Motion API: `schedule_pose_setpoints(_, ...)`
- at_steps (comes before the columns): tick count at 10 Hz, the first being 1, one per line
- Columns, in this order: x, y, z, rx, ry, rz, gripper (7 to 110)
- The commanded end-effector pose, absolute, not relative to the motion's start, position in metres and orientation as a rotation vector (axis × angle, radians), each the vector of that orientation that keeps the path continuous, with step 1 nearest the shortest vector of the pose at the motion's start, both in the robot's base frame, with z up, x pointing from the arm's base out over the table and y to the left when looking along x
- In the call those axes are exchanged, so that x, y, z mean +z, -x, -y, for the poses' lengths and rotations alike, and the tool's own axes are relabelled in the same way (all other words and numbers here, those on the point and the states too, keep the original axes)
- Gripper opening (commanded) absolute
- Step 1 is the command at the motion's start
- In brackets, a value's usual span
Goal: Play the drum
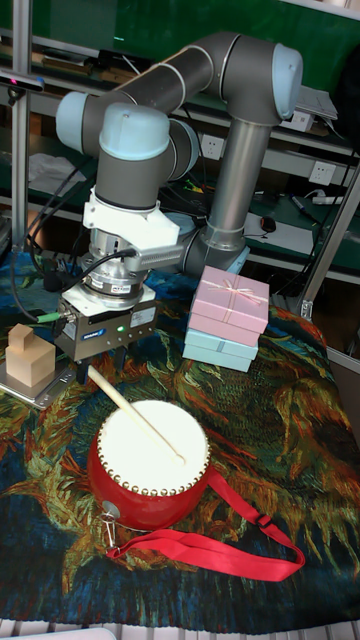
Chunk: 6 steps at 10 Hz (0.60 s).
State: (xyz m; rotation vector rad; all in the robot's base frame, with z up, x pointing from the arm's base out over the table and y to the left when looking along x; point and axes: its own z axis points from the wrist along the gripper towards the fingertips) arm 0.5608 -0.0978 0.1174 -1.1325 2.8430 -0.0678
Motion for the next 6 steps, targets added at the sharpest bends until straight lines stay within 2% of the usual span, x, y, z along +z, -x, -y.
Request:
schedule_pose_setpoints(1,0.118,-0.559,0.098,-0.058,1.143,-2.846,66)
schedule_pose_setpoints(6,0.101,-0.566,0.095,-0.018,1.122,-2.849,66)
